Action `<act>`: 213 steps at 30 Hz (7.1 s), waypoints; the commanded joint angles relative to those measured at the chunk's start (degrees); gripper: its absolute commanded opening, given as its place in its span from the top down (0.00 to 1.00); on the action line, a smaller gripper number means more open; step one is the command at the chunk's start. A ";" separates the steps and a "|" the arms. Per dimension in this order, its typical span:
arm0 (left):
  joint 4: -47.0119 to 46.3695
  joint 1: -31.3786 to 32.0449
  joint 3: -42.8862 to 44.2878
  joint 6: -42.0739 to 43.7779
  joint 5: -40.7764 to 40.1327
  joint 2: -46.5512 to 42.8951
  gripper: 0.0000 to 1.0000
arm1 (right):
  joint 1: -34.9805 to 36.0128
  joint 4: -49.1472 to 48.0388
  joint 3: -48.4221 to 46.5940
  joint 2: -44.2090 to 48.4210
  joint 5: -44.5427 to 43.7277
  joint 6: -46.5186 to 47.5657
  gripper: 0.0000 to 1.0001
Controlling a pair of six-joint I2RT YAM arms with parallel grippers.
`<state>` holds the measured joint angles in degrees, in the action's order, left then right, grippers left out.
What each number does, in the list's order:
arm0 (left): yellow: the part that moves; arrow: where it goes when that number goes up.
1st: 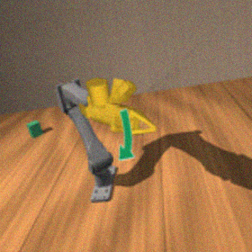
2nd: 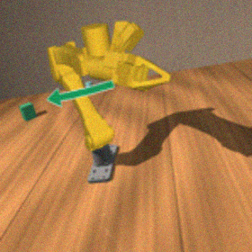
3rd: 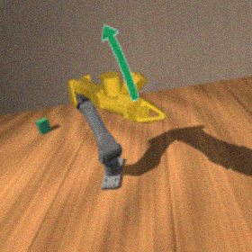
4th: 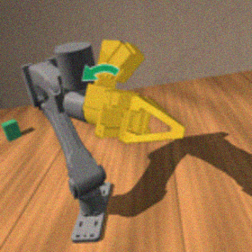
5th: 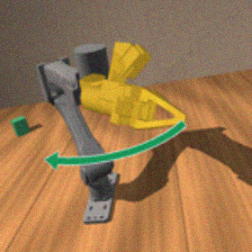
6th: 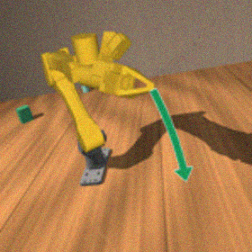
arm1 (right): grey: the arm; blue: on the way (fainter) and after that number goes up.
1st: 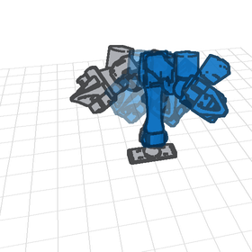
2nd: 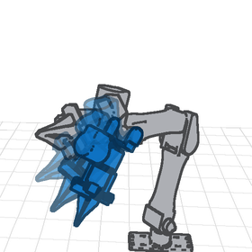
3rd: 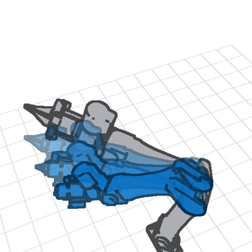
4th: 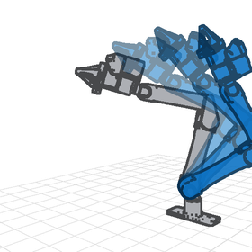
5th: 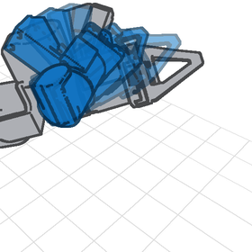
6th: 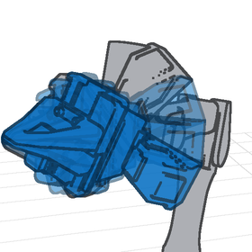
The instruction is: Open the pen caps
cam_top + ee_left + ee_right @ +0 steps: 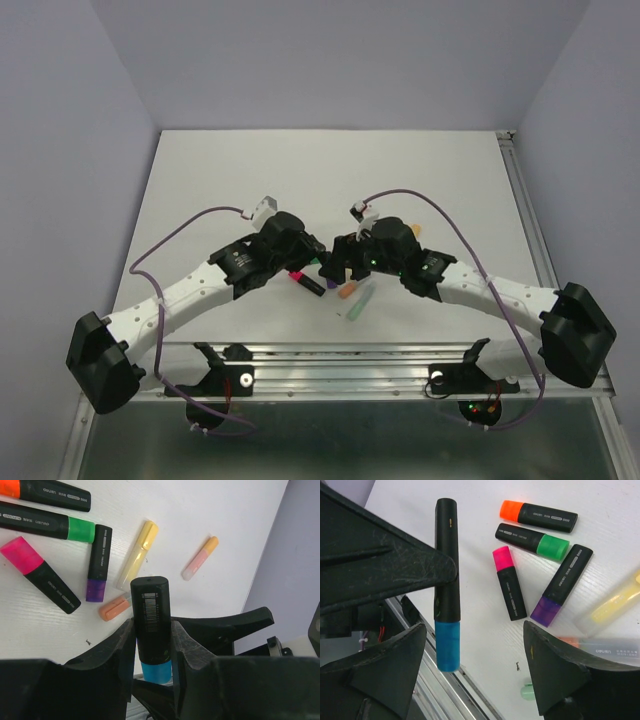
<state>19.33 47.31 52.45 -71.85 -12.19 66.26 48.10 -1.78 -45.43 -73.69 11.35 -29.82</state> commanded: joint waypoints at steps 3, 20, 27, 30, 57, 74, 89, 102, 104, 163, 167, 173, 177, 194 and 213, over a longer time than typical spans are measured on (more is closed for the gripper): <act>-1.75 0.68 -0.50 -0.13 0.06 -0.78 1.00 | 0.42 -6.83 -4.67 -2.42 1.04 -1.11 0.38; -1.58 0.68 0.02 -0.57 0.50 1.06 0.77 | 0.51 -2.09 -6.78 -2.69 4.29 4.51 0.99; 0.09 0.68 1.17 -0.65 -0.29 2.91 0.74 | 1.04 -1.91 -5.90 -1.28 2.53 5.22 0.99; 0.27 0.68 1.17 -1.00 -0.56 3.17 0.74 | 1.03 -3.48 -4.94 -0.23 1.40 2.77 0.99; 4.49 -15.40 2.66 2.24 -15.94 4.23 1.00 | 1.03 6.71 7.64 13.83 18.88 -13.94 0.99; 4.66 -20.40 5.38 16.55 -14.10 8.00 1.00 | -6.48 23.13 -0.45 9.01 -4.93 -10.08 0.99; 2.90 -33.77 15.31 41.35 -8.55 28.56 1.00 | -39.47 27.19 -3.26 -6.36 -26.81 -2.26 0.99; 3.43 -36.50 22.59 44.60 -9.26 37.62 1.00 | -41.15 25.60 -7.03 -13.67 -33.33 -2.08 0.99; 3.26 -36.50 24.62 46.01 -9.70 39.12 1.00 | -41.33 25.08 -9.23 -15.07 -33.15 -1.82 0.99; 10.55 -5.93 -5.07 5.87 3.92 9.94 0.26 | -45.55 28.68 3.59 13.48 -11.71 0.73 0.00; 10.73 -2.40 -4.37 0.93 2.96 13.01 0.26 | -45.55 28.33 4.12 13.75 -11.62 0.56 0.00; 10.02 -1.96 -1.56 -2.15 1.29 17.23 0.27 | -45.55 27.89 4.82 15.15 -11.62 0.65 0.00; 11.16 -1.96 0.20 -3.64 -0.12 20.13 0.28 | -45.55 27.97 4.82 15.24 -11.71 0.73 0.00; 13.63 -1.52 6.53 -2.41 -1.53 32.35 0.36 | -45.46 27.36 5.35 14.89 -10.83 0.91 0.00; 12.22 1.11 -1.03 3.73 3.92 29.11 1.00 | -45.55 26.66 5.70 16.82 -8.20 1.96 0.00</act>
<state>27.90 46.17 56.10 -71.55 -11.05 95.81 2.66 27.81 -40.42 -58.59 0.73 -28.71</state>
